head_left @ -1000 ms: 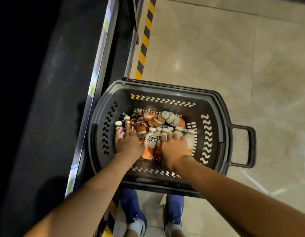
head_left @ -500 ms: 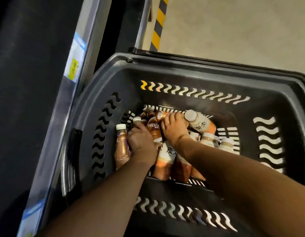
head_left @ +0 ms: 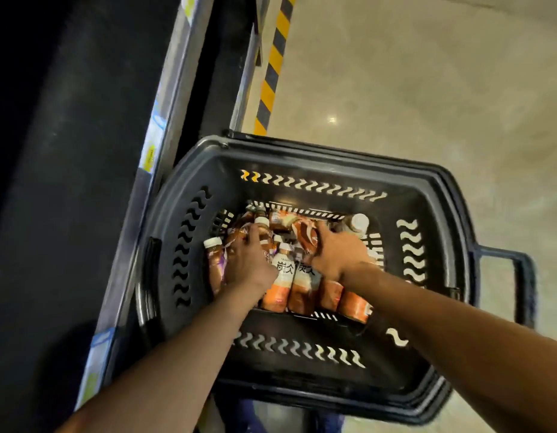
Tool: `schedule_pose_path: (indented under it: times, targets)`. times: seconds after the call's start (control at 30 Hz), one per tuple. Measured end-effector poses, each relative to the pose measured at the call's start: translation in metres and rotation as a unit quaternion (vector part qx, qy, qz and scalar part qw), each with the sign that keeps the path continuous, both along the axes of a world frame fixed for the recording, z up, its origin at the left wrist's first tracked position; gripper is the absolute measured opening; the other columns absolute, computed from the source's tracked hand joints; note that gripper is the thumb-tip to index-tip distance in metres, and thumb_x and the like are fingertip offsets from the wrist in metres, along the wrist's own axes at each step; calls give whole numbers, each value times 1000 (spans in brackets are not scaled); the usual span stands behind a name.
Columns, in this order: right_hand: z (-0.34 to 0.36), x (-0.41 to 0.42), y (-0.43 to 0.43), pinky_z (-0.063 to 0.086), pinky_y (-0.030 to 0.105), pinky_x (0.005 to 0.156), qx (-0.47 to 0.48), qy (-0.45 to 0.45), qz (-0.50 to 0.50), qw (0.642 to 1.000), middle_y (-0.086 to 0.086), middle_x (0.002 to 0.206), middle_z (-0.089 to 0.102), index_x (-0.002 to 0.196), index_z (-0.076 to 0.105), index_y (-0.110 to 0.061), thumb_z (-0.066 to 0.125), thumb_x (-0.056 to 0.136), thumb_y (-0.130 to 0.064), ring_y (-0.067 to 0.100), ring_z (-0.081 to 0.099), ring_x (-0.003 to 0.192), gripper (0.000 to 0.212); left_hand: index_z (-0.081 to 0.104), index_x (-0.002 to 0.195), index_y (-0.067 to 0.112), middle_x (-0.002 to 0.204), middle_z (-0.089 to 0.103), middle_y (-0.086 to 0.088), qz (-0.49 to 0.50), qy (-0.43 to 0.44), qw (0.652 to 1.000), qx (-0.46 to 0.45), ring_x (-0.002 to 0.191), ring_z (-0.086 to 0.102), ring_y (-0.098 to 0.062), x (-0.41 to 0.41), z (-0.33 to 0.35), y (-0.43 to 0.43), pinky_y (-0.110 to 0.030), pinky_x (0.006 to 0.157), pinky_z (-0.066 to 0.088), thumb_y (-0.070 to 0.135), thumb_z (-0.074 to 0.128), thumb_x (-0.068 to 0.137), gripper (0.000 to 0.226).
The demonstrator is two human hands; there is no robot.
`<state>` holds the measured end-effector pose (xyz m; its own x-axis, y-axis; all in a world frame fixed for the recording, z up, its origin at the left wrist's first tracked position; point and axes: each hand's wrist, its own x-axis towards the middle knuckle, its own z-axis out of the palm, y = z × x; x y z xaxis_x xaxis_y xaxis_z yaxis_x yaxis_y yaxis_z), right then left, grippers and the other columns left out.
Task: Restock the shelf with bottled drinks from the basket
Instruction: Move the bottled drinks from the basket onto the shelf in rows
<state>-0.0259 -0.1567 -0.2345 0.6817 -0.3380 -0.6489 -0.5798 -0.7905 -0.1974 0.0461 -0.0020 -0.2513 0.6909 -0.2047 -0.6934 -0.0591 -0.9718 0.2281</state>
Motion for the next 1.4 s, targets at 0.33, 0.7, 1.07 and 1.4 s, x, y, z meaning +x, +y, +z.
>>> schedule_pose_path:
  times: [0.33,0.7,1.07,1.4]
  targets:
    - [328,-66,42,51,16,66,301,-212,-457,810,-11,89,67,103,53,-34,76,81,-20,0,65,76,35,54,126,24,107,70,9,163,82,943,-279,100,67,-7,-39,319,-4,-24,84,53,17,89,66,70]
    - [685,-109,52,61,39,77,369,-367,-429,738,-1,92,72,104,60,-31,84,75,-32,18,72,84,38,54,128,41,108,72,7,247,67,833,-490,100,71,-13,-109,707,33,-42,88,56,23,84,75,64]
    - [841,-131,129,56,31,60,522,-407,-143,736,5,81,67,100,65,-23,78,71,-27,20,66,68,32,58,106,29,91,70,-7,362,-184,735,-543,82,72,-27,-195,872,132,-36,70,63,26,79,61,50]
    - [918,-183,316,60,55,75,624,-291,139,712,21,93,68,94,66,-24,80,71,-33,44,67,85,28,57,119,32,96,71,1,489,-424,601,-468,85,72,-19,-338,948,299,-34,73,60,30,81,65,59]
